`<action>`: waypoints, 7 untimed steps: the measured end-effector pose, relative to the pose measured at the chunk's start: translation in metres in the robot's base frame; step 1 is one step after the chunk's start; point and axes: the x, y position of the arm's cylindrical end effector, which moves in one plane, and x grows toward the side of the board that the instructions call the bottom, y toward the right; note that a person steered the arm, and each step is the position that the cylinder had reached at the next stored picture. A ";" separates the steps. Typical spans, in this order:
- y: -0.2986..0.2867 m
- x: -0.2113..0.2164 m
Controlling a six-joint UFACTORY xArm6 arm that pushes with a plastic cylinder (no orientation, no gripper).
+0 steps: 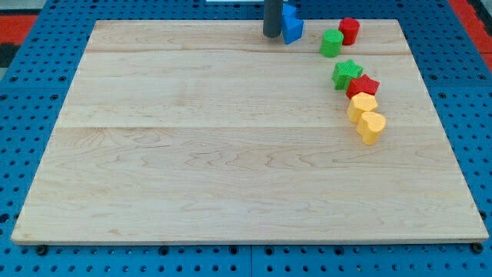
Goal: Push the green star into the green circle
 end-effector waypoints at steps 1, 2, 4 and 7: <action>-0.001 0.038; 0.029 0.049; 0.119 0.055; 0.142 0.010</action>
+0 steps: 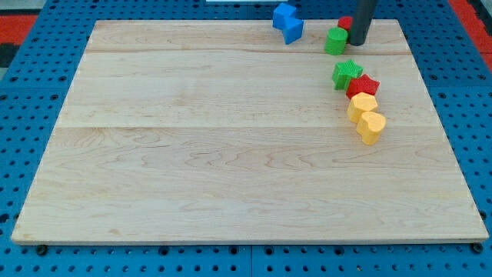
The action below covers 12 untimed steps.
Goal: Push the green star into the green circle
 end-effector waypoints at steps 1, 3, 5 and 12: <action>-0.050 0.000; -0.028 -0.020; -0.084 -0.005; 0.039 0.094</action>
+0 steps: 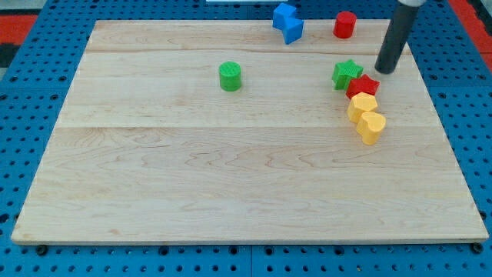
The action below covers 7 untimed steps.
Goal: Push the green star into the green circle
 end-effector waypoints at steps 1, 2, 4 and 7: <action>-0.051 0.006; -0.084 -0.015; -0.124 -0.028; -0.190 -0.022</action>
